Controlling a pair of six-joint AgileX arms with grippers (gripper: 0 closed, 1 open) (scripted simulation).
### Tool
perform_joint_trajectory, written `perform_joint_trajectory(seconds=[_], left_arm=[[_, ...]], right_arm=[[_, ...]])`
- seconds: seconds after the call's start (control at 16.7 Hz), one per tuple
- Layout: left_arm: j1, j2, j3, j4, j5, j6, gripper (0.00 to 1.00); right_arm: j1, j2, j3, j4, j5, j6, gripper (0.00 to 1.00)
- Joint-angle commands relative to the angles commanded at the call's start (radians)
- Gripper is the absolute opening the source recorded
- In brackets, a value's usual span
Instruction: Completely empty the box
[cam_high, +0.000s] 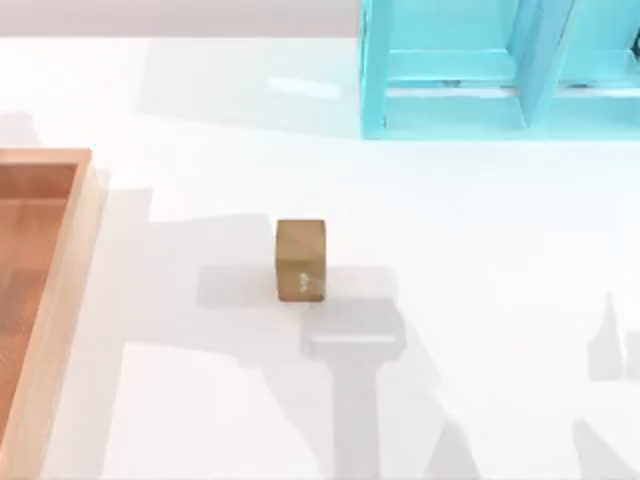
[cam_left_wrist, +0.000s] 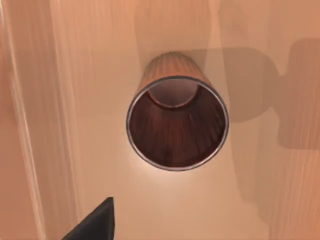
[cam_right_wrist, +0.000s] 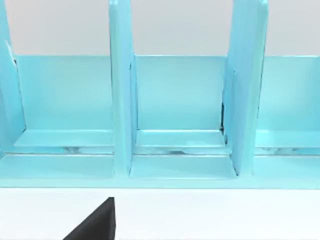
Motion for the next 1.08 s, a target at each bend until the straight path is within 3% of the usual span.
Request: perform_joint_trajectory(seconds=[0.66,1.02,1.08], left_arm=[[0.007,0.054,-0.283,0.336,0.001,0.005,1.00],[0.008,0.055,-0.320,0.376,0.001,0.007,1.00],[0.008,0.055,-0.320,0.376,0.001,0.007,0.92]], right_arm=[[0.000,0.000,0.000,0.000,0.000,0.000,1.00],[0.000,0.000,0.000,0.000,0.000,0.000,1.00],[0.000,0.000,0.000,0.000,0.000,0.000,1.00]])
